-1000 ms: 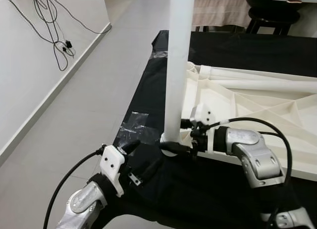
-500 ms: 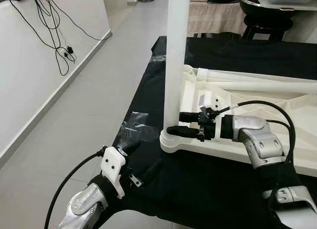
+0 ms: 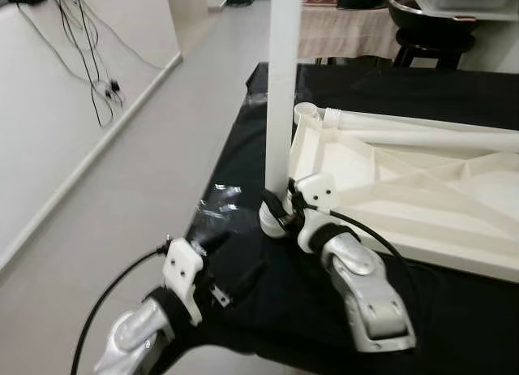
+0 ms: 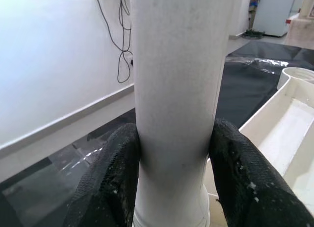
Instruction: Building children table
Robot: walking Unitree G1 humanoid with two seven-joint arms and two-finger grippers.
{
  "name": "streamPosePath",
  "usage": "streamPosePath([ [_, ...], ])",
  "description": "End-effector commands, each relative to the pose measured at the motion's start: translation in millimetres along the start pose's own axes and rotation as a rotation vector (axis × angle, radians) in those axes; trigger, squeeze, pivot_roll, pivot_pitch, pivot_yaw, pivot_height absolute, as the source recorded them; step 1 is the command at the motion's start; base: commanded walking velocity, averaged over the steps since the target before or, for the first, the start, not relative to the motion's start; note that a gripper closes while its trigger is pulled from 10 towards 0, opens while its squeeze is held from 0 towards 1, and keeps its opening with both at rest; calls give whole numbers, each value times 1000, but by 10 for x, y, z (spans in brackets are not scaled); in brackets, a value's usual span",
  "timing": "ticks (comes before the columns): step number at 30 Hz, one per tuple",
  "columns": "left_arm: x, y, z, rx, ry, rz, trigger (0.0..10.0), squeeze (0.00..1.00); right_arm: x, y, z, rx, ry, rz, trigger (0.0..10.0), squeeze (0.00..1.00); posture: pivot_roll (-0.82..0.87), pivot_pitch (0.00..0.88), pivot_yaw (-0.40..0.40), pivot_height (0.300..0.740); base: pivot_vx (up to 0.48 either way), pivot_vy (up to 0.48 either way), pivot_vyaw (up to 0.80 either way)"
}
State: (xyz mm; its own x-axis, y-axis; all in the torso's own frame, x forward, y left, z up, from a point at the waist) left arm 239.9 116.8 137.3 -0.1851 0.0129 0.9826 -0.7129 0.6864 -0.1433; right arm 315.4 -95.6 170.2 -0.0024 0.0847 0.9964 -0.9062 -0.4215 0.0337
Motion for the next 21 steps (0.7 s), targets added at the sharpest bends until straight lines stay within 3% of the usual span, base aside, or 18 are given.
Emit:
streamPosePath([
  [1,-30,3,-22,-3,-3,-9,10000,0,-373,52,150,-80,-21,-172,588,0,-28,155,33,740,0,0,0],
  [2,-30,3,-26,2,-5,-8,10000,0,-350,40,143,-75,-20,-161,10000,0,-28,155,33,740,0,0,0],
  [6,-30,0,-34,14,-6,-6,10000,0,-269,9,90,-24,-52,-126,10000,0,-26,150,32,740,0,0,0],
  [7,-30,-2,-33,15,-5,-5,10000,0,-229,-7,47,44,-84,-104,10000,925,-19,147,32,740,0,0,0],
  [8,-31,-3,-32,15,-5,-5,10000,0,-170,-25,-5,136,-127,-74,10000,1000,-19,147,32,740,0,0,0],
  [10,-31,-6,-29,14,-4,-5,10000,0,-10,-19,-121,347,-140,-5,10000,1000,-16,144,33,740,0,0,0],
  [13,-31,-10,-26,11,-3,-5,10000,0,57,1,-146,443,-114,13,10000,1000,-11,142,35,740,0,0,0],
  [14,-31,-16,-16,6,0,-5,10000,0,124,13,-121,596,-27,10,10000,145,-2,139,34,740,0,0,0],
  [15,-30,-18,-11,4,1,-5,10000,0,141,8,-91,645,9,2,10000,145,-2,139,34,740,0,0,0],
  [16,-31,-21,-3,1,5,-5,10000,0,143,-31,-39,673,31,-13,10000,0,5,142,31,740,0,0,0],
  [19,-34,-23,3,-1,9,-5,10000,0,141,-89,17,687,41,-29,10000,0,7,141,31,740,0,0,0],
  [21,-43,-27,23,-6,13,-7,10000,0,147,-192,108,809,31,-87,10000,0,31,132,26,740,0,0,0],
])
Point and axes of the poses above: a point about 5 cm out from each wrist's last joint towards the gripper, its own y axis pointing back from the gripper into the wrist, its own x axis along the axis of the wrist's last joint, z = x × y, the point moved 1 cm from there along -y, pointing out of the wrist towards the gripper, and after that the axes turned 4 degrees about -y, right-handed, at the moved point
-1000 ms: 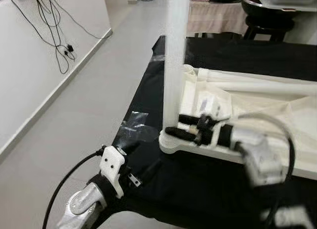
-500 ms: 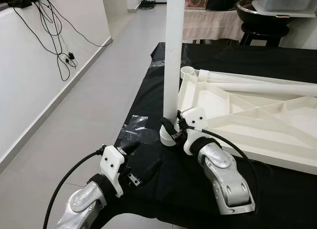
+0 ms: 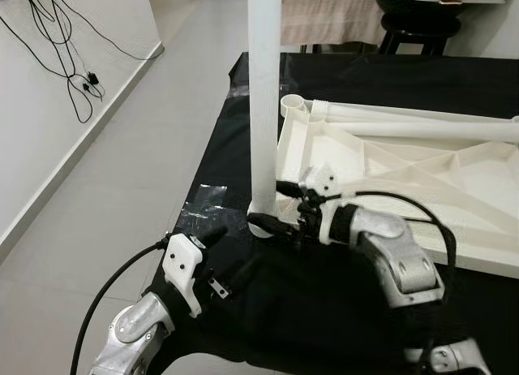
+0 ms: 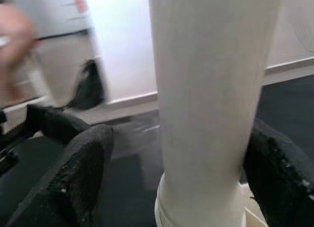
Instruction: Building children table
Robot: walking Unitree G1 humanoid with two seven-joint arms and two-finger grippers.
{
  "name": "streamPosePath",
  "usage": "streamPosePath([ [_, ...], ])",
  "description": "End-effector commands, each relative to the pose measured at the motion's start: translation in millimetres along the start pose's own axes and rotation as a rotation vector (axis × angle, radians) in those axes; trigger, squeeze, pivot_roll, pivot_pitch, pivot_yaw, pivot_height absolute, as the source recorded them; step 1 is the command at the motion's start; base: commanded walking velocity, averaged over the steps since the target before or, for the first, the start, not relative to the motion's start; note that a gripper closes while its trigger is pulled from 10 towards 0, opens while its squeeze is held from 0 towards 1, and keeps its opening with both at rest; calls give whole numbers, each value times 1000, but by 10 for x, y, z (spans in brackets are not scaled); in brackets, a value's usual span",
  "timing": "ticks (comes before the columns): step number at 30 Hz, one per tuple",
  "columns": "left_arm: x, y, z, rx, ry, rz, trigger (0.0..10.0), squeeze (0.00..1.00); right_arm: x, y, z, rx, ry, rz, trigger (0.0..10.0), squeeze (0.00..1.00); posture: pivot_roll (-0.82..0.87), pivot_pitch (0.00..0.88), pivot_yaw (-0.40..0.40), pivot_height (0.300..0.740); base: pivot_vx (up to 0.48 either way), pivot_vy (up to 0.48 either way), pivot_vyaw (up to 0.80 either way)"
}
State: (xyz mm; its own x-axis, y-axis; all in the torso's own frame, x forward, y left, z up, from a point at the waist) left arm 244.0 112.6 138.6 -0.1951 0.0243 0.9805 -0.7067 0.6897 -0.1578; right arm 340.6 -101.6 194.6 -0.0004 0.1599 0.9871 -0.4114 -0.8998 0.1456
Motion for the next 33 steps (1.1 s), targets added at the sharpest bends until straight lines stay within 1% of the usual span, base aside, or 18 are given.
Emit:
streamPosePath([
  [1,-47,34,22,-1,12,-23,10000,0,-85,-50,-59,101,-27,-19,10000,0,31,132,26,740,0,0,0],
  [3,-49,36,25,-1,11,-23,10000,0,-62,-55,-29,170,-46,-29,10000,0,33,131,26,740,0,0,0],
  [4,-49,36,25,-1,11,-23,10000,0,-62,-55,-29,170,-46,-29,10000,0,33,131,26,740,0,0,0],
  [5,-47,40,33,-1,11,-23,10000,0,-47,-54,18,204,-63,-39,0,0,38,135,24,740,0,0,0],
  [10,-45,43,38,-1,10,-23,10000,0,-46,-38,54,221,-75,-46,0,0,39,138,24,740,0,0,0],
  [15,-28,62,39,25,-28,-28,10000,0,-203,111,113,188,-108,-62,0,0,35,142,24,740,0,0,0],
  [19,-23,76,35,42,-43,-31,10000,0,-255,155,124,166,-116,-65,0,0,27,145,28,740,0,0,0],
  [20,-16,105,42,65,-60,-38,10000,0,-349,234,143,82,-119,-80,0,0,19,148,32,740,0,0,0],
  [21,-16,105,42,65,-60,-38,10000,0,-349,234,143,82,-119,-80,0,0,19,148,32,740,0,0,0],
  [22,-7,153,56,89,-60,-43,10000,0,-503,313,168,-116,-137,-112,0,0,16,152,29,740,0,0,0],
  [23,-5,197,71,100,-55,-50,10000,0,-648,364,190,-389,-180,-136,0,0,17,152,24,740,0,0,0],
  [25,-5,197,71,100,-55,-50,10000,0,-648,364,190,-389,-180,-136,0,0,17,152,24,740,0,0,0],
  [26,-4,227,81,106,-49,-54,10000,0,-750,454,199,-760,-236,-140,0,0,15,153,24,740,0,0,0],
  [28,-4,227,81,106,-49,-54,10000,0,-750,454,199,-760,-236,-140,0,0,15,153,24,740,0,0,0],
  [29,-14,248,85,100,-30,-61,10000,0,-786,380,-102,-821,-163,-202,0,0,3,159,50,740,0,0,0],
  [30,-14,248,85,100,-30,-61,10000,0,-786,380,-102,-821,-163,-202,0,0,3,159,50,740,0,0,0],
  [31,-31,259,90,88,-4,-68,10000,0,-757,328,-259,-836,-210,-168,0,0,-22,131,69,740,0,0,0],
  [33,-68,263,124,41,42,-83,10000,0,-764,208,-353,-717,-238,-143,0,0,5,122,60,740,0,0,0],
])
Point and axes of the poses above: a point about 5 cm out from each wrist's last joint towards the gripper, its own y axis pointing back from the gripper into the wrist, its own x axis along the axis of the wrist's last joint, z = x × y, the point moved 1 cm from there along -y, pointing out of the wrist towards the gripper, and after that the axes turned 4 degrees about -y, right-handed, at the moved point
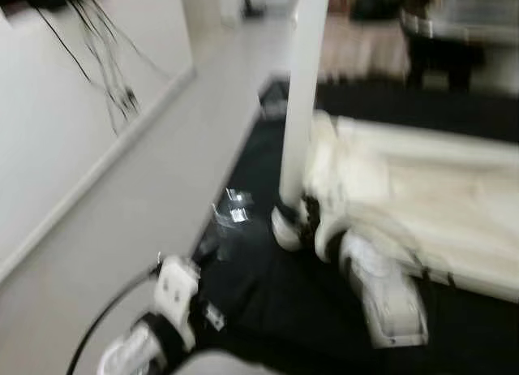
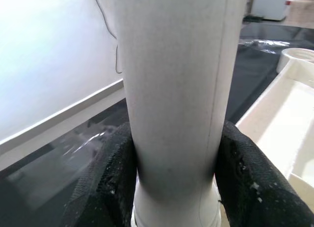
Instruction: Building children table
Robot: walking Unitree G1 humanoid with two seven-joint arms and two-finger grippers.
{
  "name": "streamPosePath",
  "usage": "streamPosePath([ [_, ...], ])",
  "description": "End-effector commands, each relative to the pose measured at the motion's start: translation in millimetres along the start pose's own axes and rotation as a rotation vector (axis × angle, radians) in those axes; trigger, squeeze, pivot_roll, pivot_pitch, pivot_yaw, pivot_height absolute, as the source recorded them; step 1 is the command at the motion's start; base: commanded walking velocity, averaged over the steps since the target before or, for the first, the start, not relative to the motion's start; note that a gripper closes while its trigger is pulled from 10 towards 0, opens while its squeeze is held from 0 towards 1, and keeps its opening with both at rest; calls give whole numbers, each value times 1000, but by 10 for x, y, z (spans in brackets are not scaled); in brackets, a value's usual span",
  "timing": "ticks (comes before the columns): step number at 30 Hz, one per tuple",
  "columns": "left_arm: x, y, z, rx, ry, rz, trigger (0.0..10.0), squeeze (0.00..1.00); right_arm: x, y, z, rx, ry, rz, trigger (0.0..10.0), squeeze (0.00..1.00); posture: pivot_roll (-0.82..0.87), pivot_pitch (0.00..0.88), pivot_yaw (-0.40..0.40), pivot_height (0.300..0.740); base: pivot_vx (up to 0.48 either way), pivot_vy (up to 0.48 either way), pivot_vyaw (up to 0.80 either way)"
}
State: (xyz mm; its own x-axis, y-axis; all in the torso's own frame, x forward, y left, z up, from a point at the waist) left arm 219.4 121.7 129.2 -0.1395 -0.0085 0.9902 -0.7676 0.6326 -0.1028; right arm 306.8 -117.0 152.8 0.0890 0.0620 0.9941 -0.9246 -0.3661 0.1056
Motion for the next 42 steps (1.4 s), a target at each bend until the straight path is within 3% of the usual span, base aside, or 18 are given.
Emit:
streamPosePath([
  [1,-28,10,10,-37,28,-21,10000,0,-335,33,-22,30,-39,-172,0,0,5,122,60,740,0,0,0],
  [3,-37,12,19,-48,36,-24,10000,0,-349,-1,-8,41,-65,-175,0,0,5,122,60,740,0,0,0],
  [4,-43,15,23,-45,39,-27,10000,0,-342,-32,-22,72,-61,-181,10000,0,1,113,63,740,0,0,0],
  [9,-55,19,4,-11,40,-22,10000,0,-217,-93,0,138,-64,-133,10000,47,9,108,58,740,0,0,0],
  [10,-58,13,-7,0,38,-16,10000,0,-132,-127,13,202,-67,-94,10000,1000,13,109,54,740,0,0,0],
  [13,-55,5,-10,6,36,-11,10000,0,-35,-138,-1,268,-77,-51,10000,1000,19,110,53,740,0,0,0],
  [14,-53,-2,-13,5,37,-8,10000,0,86,-125,-57,354,-66,-9,10000,1000,19,110,53,740,0,0,0],
  [15,-51,-17,-13,-1,41,-4,10000,0,224,-124,-78,471,-25,38,10000,698,22,109,56,740,0,0,0],
  [17,-50,-27,-12,-6,45,-2,10000,0,311,-118,-88,544,8,65,10000,698,22,109,56,740,0,0,0],
  [18,-48,-36,-12,-12,49,-1,10000,0,364,-128,-72,598,42,68,10000,0,26,109,54,740,0,0,0],
  [26,-36,-65,6,-18,57,9,10000,0,478,-299,57,758,92,32,9647,0,43,114,34,740,0,0,0],
  [27,-31,-68,10,-15,58,12,10000,0,484,-310,62,816,73,13,4706,0,44,118,31,740,0,0,0],
  [28,-31,-68,10,-15,58,12,10000,0,484,-310,62,816,73,13,4706,0,44,118,31,740,0,0,0],
  [29,-29,-69,12,-11,61,15,10000,0,474,-323,67,861,70,-3,1255,0,43,121,27,740,0,0,0],
  [31,-29,-69,12,-11,61,15,10000,0,474,-323,67,861,70,-3,1255,0,43,121,27,740,0,0,0],
  [32,-26,-72,14,-9,63,18,10000,0,465,-349,76,877,60,-14,0,0,33,125,20,740,0,0,0],
  [39,-20,-81,22,-10,70,24,10000,0,452,-403,112,826,22,17,0,0,19,135,22,740,0,0,0],
  [42,-12,-78,18,-8,71,26,10000,0,414,-415,200,705,19,35,0,0,9,145,22,740,0,0,0],
])
Point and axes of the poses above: a point about 5 cm out from each wrist's last joint towards the gripper, its own y axis pointing back from the gripper into the wrist, its own x axis along the axis of the wrist's last joint, z = x × y, the point moved 1 cm from there along -y, pointing out of the wrist towards the gripper, and after that the axes turned 4 degrees about -y, right-handed, at the moved point
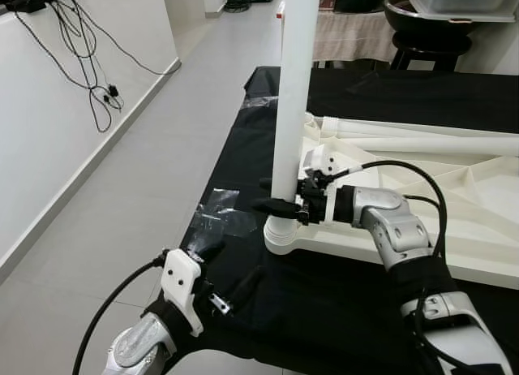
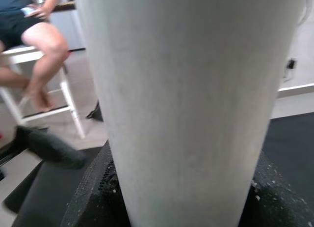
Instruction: Building children table
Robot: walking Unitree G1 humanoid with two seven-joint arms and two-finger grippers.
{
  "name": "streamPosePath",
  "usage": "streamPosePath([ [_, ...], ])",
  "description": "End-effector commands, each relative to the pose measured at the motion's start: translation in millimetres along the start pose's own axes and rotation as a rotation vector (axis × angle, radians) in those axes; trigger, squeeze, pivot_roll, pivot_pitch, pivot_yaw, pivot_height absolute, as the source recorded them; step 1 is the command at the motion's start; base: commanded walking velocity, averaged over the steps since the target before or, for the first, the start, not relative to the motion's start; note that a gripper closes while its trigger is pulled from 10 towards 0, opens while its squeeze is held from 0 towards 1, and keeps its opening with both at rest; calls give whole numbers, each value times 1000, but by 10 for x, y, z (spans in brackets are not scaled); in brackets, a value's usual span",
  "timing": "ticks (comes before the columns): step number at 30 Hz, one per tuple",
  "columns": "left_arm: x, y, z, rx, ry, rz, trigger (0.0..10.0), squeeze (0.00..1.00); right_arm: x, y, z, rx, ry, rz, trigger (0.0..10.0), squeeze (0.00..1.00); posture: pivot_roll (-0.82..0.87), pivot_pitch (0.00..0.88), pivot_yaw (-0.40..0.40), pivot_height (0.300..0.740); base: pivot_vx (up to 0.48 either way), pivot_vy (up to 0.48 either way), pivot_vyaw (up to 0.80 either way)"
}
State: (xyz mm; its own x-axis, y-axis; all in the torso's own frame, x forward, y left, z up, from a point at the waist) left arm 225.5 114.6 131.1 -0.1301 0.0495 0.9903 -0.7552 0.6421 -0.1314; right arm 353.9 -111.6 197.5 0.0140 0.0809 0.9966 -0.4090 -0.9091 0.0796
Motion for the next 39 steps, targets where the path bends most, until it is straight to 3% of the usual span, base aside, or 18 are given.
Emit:
streamPosePath([
  [1,-23,15,2,5,21,-3,10000,0,-79,41,45,-62,-45,9,0,0,9,145,22,740,0,0,0],
  [3,-14,25,-7,7,19,-2,10000,0,-190,99,117,-414,-80,23,0,0,-3,159,17,740,0,0,0],
  [4,-14,25,-7,7,19,-2,10000,0,-190,99,117,-414,-80,23,0,0,-3,159,17,740,0,0,0],
  [5,-10,31,-16,8,18,-2,10000,0,-284,196,144,-740,-90,24,0,0,-11,162,17,740,0,0,0],
  [7,0,31,-30,9,17,-1,10000,0,-418,219,-35,-855,-105,-9,0,0,-19,175,30,740,0,0,0],
  [11,4,22,-56,10,13,-1,10000,0,-582,71,-389,-811,-89,-75,0,0,-33,167,52,740,0,0,0],
  [16,-6,-2,-60,-8,11,-4,10000,0,-585,-57,-378,-727,-116,-72,0,0,-24,162,37,740,0,0,0],
  [17,-6,-4,-62,-7,11,-4,10000,0,-587,-93,-387,-690,-128,-70,10000,0,-24,160,37,740,0,0,0],
  [19,-5,-5,-64,-6,11,-3,10000,0,-580,-112,-403,-682,-135,-67,10000,0,-24,160,37,740,0,0,0],
  [20,-3,-4,-68,5,10,0,10000,0,-507,-149,-414,-625,-151,-27,10000,929,-19,159,34,740,0,0,0],
  [21,-1,-2,-74,17,10,3,10000,0,-350,-192,-463,-517,-168,38,10000,1000,-19,159,34,740,0,0,0],
  [25,-4,-11,-73,19,11,3,10000,0,-219,-205,-479,-396,-167,84,10000,1000,-16,155,31,740,0,0,0],
  [27,-7,-20,-70,16,13,5,10000,0,-12,-147,-386,-183,-45,83,10000,1000,-16,148,29,740,0,0,0],
  [29,-7,-22,-70,15,14,5,10000,0,6,-139,-377,-153,-25,75,10000,1000,-16,148,29,740,0,0,0],
  [30,-9,-26,-69,15,14,5,10000,0,17,-130,-358,-110,3,57,10000,153,-15,144,27,740,0,0,0],
  [31,-11,-28,-68,14,14,5,10000,0,18,-126,-345,-89,17,46,10000,153,-15,144,27,740,0,0,0],
  [32,-14,-32,-65,14,14,5,10000,0,17,-120,-320,-42,26,26,10000,0,-9,140,25,740,0,0,0],
  [39,-24,-28,-49,14,14,3,10000,0,63,-113,-244,198,4,-28,10000,0,3,133,26,740,0,0,0],
])
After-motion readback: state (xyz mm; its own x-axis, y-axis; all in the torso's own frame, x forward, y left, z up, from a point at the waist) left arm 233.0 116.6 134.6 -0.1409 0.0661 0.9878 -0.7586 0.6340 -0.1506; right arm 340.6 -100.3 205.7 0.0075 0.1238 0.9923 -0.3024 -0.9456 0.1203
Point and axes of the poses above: a point about 5 cm out from each wrist's last joint towards the gripper, its own y axis pointing back from the gripper into the wrist, its own x axis along the axis of the wrist's last joint, z = x × y, the point moved 1 cm from there along -y, pointing out of the wrist towards the gripper, and after that the axes turned 4 degrees about -y, right-handed, at the moved point
